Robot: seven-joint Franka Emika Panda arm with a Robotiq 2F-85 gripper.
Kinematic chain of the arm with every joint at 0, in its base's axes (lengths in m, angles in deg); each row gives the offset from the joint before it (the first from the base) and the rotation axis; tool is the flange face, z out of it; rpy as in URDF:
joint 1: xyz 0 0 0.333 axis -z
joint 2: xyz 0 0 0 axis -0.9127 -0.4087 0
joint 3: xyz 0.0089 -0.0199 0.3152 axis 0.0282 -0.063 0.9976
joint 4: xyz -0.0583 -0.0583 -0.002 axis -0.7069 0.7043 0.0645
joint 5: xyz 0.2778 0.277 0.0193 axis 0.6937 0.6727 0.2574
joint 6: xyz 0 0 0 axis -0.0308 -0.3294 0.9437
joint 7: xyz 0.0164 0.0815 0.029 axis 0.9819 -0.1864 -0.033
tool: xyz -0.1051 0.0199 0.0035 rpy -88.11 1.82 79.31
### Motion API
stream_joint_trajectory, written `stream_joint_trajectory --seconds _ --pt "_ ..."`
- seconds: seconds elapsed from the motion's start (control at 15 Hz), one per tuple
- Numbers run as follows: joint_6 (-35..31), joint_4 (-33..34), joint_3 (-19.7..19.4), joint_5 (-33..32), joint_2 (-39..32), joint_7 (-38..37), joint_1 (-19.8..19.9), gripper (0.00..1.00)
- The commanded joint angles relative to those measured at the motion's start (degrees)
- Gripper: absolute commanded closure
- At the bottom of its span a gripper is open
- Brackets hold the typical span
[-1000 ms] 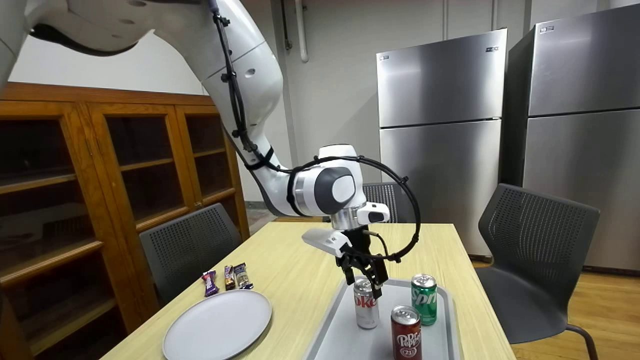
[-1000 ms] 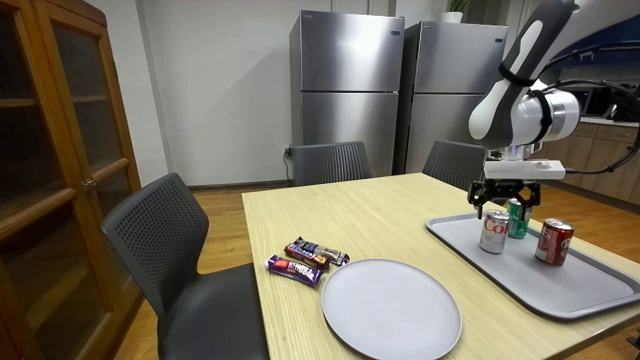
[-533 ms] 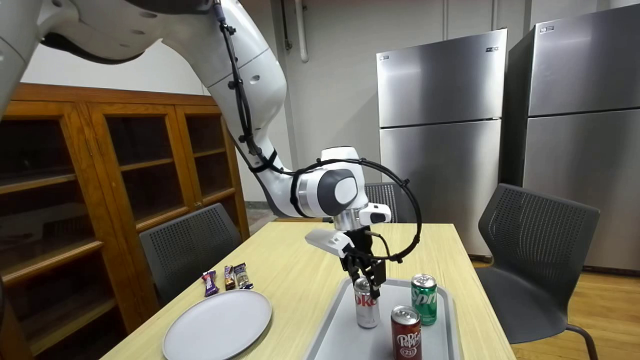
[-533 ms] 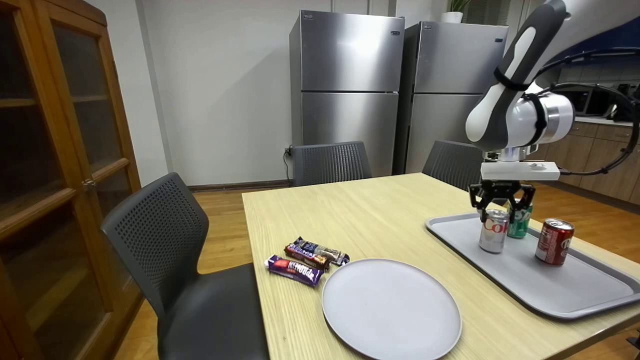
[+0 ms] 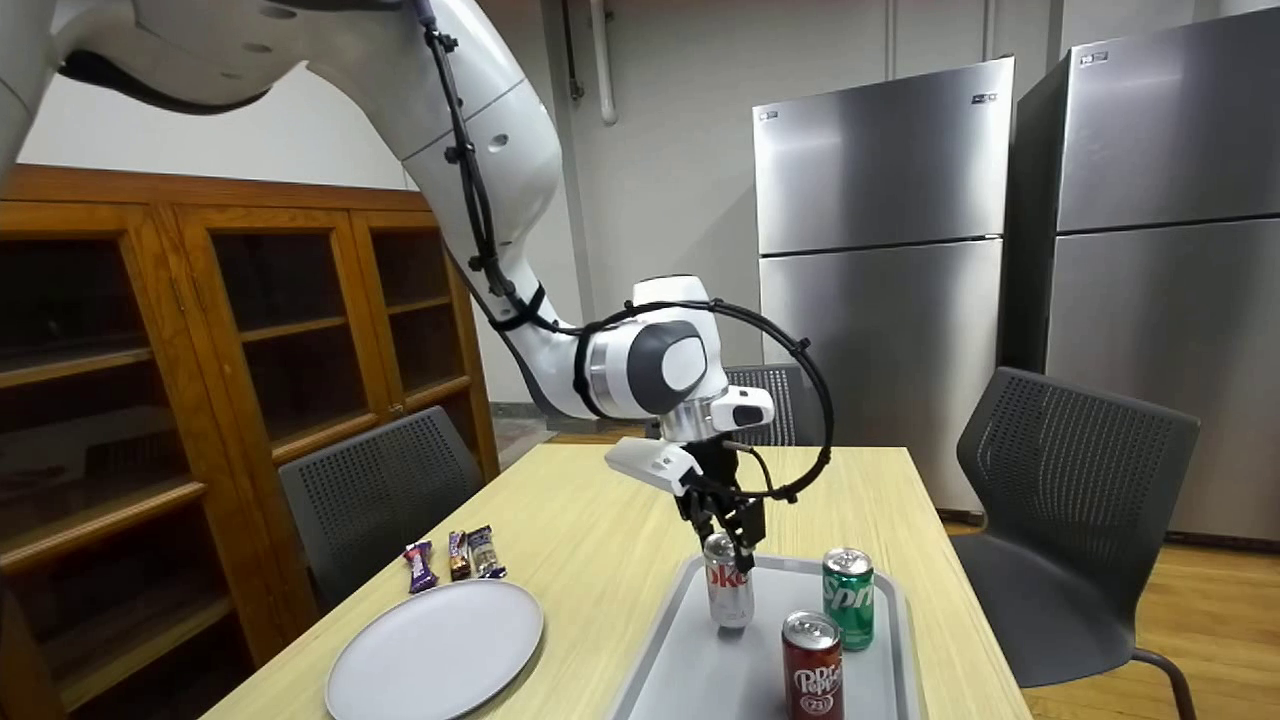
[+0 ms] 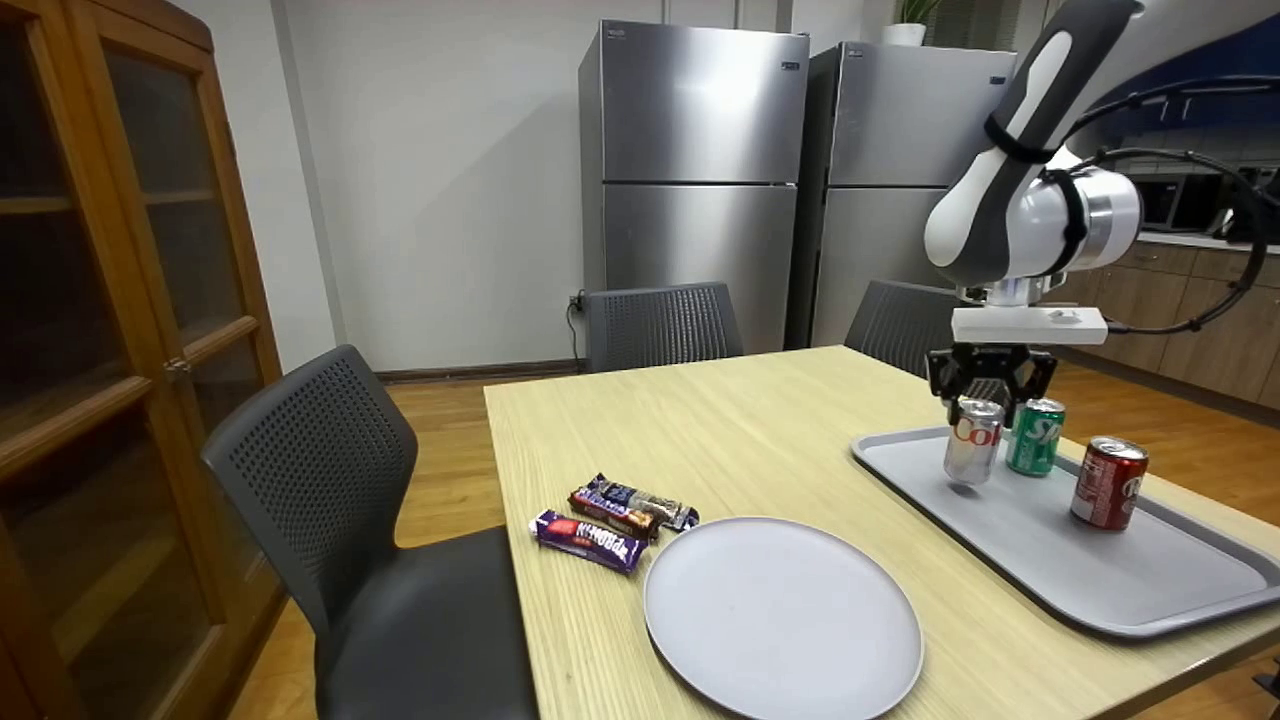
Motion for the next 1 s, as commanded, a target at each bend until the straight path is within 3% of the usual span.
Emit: stream_joint_trajectory --seconds 0.0,0.47,0.93 --pt "-0.81 -4.3 0.45 -0.97 5.99 0.15 -1.29 0.61" --pt "-1.71 -11.44 2.73 -2.86 13.65 -0.06 -5.3 0.61" --pt "-0.6 -16.5 6.74 -8.14 19.97 -5.32 -12.34 0.61"
